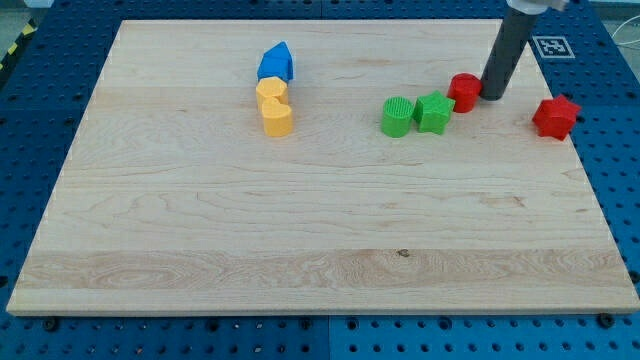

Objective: Move the red circle closer to the green star

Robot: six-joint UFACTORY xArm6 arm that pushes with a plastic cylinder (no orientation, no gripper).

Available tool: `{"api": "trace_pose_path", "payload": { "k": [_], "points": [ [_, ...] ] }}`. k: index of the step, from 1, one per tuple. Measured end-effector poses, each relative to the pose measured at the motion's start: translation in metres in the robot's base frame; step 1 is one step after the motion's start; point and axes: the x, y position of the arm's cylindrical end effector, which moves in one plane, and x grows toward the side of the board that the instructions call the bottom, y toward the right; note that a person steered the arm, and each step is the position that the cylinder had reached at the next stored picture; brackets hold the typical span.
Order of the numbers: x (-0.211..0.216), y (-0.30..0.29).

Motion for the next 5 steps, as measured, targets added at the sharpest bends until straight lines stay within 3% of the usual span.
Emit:
{"api": "trace_pose_path", "payload": {
  "k": [5],
  "points": [
    [-0.011,-0.033]
  ]
}}
